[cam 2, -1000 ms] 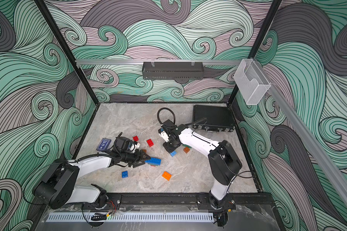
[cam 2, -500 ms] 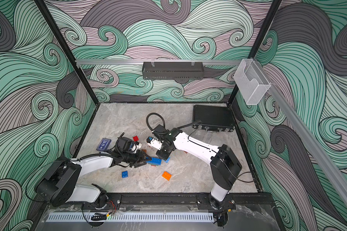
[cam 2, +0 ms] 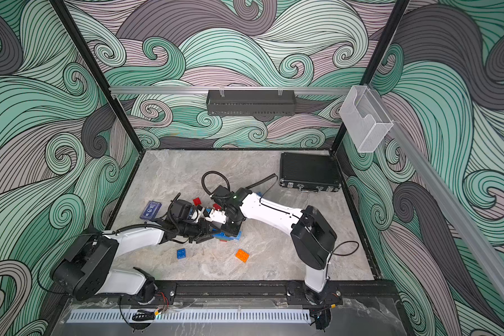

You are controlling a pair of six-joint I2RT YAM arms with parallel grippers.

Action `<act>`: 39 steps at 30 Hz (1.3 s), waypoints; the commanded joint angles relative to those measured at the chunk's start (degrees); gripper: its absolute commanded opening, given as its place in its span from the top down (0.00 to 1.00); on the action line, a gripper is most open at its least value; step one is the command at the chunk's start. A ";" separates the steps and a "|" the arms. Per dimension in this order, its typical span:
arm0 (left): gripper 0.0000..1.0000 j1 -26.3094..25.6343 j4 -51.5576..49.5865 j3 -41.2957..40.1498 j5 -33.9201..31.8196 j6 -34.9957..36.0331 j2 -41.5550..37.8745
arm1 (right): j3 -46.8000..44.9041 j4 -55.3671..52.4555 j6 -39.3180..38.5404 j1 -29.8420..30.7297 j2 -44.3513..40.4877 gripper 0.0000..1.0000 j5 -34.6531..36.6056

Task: Assemble a heart with lego
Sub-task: Assemble the lego brick with the lego brick.

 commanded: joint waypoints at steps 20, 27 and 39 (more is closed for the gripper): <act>0.52 -0.81 1.33 -2.43 -2.96 -0.54 2.83 | 0.96 -1.12 -0.80 1.73 2.94 0.71 2.42; 0.54 -0.81 1.43 -2.81 -3.22 -0.75 2.74 | 0.44 -1.14 0.32 1.87 4.42 0.72 5.72; 0.54 -0.85 1.70 -3.25 -3.46 -0.95 2.61 | 0.92 -3.09 -0.20 1.97 7.26 0.72 5.90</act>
